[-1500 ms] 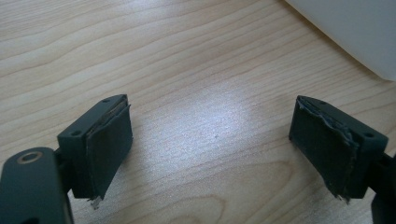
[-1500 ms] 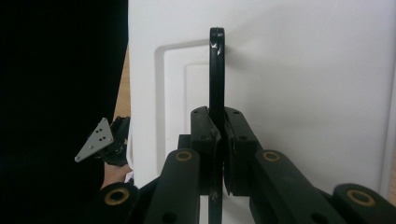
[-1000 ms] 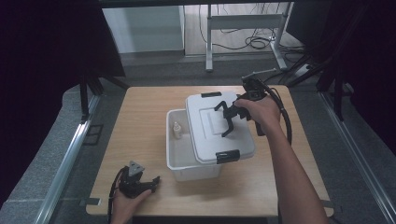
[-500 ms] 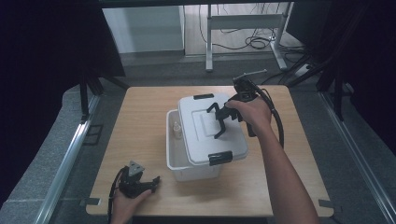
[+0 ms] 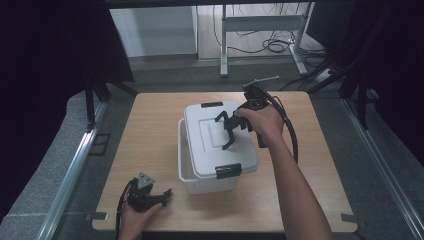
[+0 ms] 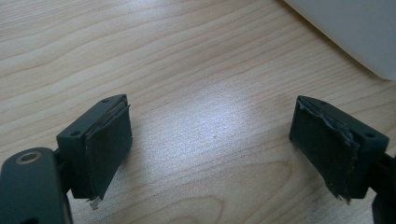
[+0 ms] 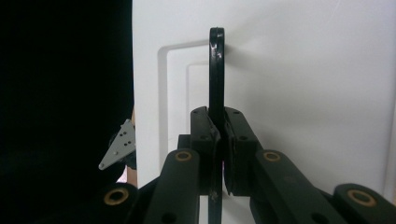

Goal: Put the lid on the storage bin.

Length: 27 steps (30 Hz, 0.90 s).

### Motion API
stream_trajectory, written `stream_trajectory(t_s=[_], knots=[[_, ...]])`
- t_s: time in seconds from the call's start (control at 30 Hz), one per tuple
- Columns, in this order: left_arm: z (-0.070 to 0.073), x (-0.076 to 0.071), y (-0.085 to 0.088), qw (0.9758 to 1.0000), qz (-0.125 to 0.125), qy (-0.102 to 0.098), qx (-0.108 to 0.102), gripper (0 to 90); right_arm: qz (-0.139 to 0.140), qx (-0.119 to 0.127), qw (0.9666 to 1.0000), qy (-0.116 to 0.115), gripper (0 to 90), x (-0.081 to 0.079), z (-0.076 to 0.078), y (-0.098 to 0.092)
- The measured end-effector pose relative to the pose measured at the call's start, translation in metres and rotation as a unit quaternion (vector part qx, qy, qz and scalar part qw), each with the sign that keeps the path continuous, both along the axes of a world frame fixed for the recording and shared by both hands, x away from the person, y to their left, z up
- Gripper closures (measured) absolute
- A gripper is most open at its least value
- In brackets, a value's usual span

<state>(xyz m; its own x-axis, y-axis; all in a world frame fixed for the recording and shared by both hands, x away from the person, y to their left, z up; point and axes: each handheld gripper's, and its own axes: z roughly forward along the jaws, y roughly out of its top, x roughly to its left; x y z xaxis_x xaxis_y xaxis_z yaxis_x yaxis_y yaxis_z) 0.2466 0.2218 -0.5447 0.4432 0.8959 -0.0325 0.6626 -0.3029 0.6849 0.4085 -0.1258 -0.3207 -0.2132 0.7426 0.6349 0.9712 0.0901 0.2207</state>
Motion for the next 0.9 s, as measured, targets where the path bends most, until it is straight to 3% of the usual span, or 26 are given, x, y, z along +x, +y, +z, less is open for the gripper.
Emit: stream_trajectory(t_s=[0.57, 0.9], knots=[[0.0, 0.0, 0.0, 1.0, -0.003, 0.0, 0.0, 13.0, -0.008, -0.017, 0.9995, 0.024, 83.7, 0.003, -0.011, 0.028], [0.0, 0.0, 0.0, 1.0, -0.005, -0.001, 0.0, 13.0, -0.026, -0.009, 0.9987, 0.044, 83.6, 0.009, -0.024, 0.035]])
